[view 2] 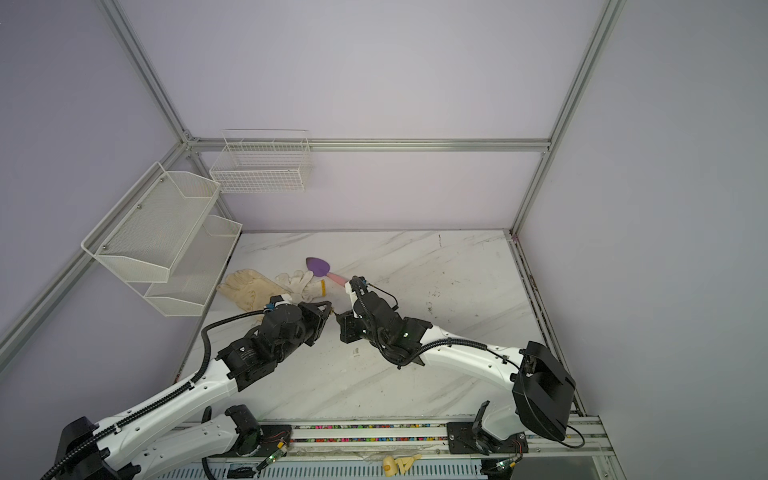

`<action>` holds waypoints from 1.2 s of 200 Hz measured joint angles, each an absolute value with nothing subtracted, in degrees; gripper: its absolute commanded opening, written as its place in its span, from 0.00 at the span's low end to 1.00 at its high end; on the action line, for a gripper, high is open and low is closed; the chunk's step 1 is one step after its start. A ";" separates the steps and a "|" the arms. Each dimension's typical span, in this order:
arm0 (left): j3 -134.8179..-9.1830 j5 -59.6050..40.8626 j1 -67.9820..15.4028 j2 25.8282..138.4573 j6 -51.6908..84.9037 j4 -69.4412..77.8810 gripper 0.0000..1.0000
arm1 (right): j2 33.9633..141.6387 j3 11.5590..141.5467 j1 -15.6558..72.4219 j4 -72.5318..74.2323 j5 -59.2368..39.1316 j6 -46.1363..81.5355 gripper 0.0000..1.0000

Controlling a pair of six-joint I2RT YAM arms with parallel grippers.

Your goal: Unlock with the key

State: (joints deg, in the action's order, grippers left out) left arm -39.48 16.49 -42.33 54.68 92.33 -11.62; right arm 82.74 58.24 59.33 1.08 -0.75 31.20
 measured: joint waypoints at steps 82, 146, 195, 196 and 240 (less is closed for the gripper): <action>-39.51 16.23 -41.80 54.63 91.37 -11.09 0.00 | 84.51 61.47 59.33 -1.61 -0.67 30.81 0.00; -39.75 13.72 -41.74 55.09 87.15 -11.35 0.00 | 85.84 64.18 58.22 -4.40 -4.12 28.95 0.00; -39.94 12.93 -41.98 55.66 85.89 -10.28 0.00 | 86.24 66.59 57.87 -8.38 -3.27 28.77 0.00; -39.97 12.93 -42.00 55.66 85.89 -10.28 0.00 | 86.24 66.63 57.87 -8.43 -3.27 28.77 0.00; -39.97 13.39 -42.13 55.59 85.60 -10.41 0.00 | 86.02 64.73 55.51 -4.36 -10.39 32.97 0.00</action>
State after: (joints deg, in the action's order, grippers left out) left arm -39.97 13.39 -42.13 55.59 85.60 -10.41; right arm 86.02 64.73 55.51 -4.36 -10.39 32.97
